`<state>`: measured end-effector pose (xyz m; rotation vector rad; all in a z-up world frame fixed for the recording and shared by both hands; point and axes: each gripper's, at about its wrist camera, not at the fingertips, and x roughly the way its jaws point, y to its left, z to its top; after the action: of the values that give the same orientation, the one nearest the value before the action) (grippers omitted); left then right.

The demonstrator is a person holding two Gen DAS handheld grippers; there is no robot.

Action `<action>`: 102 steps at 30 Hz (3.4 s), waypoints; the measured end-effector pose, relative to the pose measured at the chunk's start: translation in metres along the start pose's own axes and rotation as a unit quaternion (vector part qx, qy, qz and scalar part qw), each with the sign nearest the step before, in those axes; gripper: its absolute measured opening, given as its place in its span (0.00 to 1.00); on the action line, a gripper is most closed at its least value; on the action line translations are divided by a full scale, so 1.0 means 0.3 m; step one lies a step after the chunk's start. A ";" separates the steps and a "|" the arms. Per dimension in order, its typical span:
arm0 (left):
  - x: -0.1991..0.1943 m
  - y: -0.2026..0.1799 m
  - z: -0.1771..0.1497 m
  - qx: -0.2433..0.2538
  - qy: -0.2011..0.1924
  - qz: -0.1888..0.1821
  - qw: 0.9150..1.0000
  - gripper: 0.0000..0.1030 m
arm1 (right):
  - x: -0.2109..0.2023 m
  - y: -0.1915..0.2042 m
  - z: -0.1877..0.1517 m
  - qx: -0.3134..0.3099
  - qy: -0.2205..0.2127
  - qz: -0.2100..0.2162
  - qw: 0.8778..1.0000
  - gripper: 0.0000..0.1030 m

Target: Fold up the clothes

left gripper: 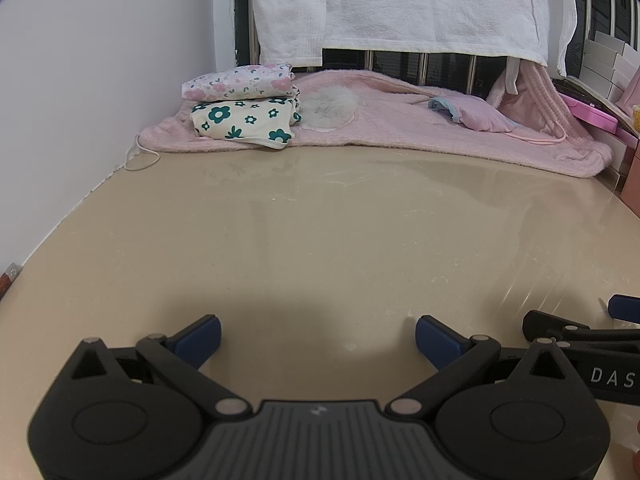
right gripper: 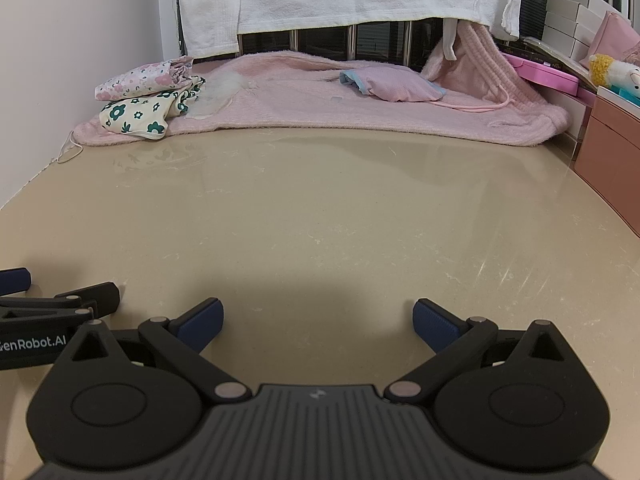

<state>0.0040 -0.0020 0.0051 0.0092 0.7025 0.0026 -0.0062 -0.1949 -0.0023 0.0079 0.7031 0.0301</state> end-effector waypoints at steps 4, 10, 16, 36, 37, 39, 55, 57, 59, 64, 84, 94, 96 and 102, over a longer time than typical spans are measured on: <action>0.000 -0.001 0.000 0.000 0.000 0.000 1.000 1.00 | 0.000 -0.002 0.000 0.000 0.000 0.000 1.000 1.00; -0.001 -0.004 0.000 0.000 0.000 0.000 1.000 1.00 | 0.001 -0.002 0.000 0.000 0.000 -0.001 1.000 1.00; -0.001 -0.005 0.003 0.000 0.000 0.000 1.000 1.00 | 0.001 -0.002 0.000 0.000 0.000 -0.001 1.000 1.00; 0.000 -0.007 0.014 0.000 0.000 0.000 1.000 1.00 | 0.001 0.000 0.000 0.001 0.000 -0.001 1.000 1.00; 0.000 -0.007 0.016 0.000 0.000 0.000 1.000 1.00 | 0.001 0.000 0.000 0.001 0.000 -0.001 1.000 1.00; 0.001 -0.008 0.019 0.000 0.000 0.000 1.000 1.00 | 0.001 0.001 0.000 0.001 0.000 -0.001 1.000 1.00; 0.001 -0.012 0.023 0.000 0.000 0.000 1.000 1.00 | 0.001 0.002 0.000 0.001 0.000 -0.001 1.000 1.00; 0.001 -0.012 0.025 0.000 0.000 0.000 1.000 1.00 | 0.001 0.001 0.000 0.001 0.000 -0.001 1.000 1.00; 0.001 -0.013 0.028 0.000 0.000 0.000 1.000 1.00 | 0.001 0.000 0.000 0.001 0.000 -0.001 1.000 1.00; 0.002 -0.013 0.032 0.000 0.000 0.000 1.000 1.00 | 0.001 0.000 0.000 0.001 0.000 -0.001 1.000 1.00; 0.002 -0.015 0.044 0.000 0.001 0.000 1.000 1.00 | 0.001 0.000 0.000 0.001 0.000 -0.001 1.000 1.00; 0.005 -0.016 0.042 0.000 0.001 0.000 1.000 1.00 | 0.001 0.002 0.000 0.001 0.000 -0.001 1.000 1.00; 0.006 -0.016 0.042 -0.001 0.001 0.001 1.000 1.00 | 0.005 -0.001 -0.002 0.001 0.000 -0.002 1.000 1.00; 0.038 -0.025 0.145 -0.016 0.038 -0.092 0.995 0.90 | 0.013 -0.083 0.042 0.001 0.001 0.045 0.999 1.00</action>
<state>0.0408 -0.0097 0.0310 -0.0862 0.7770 -0.1636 0.0054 -0.2195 0.0044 0.0419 0.7049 0.1162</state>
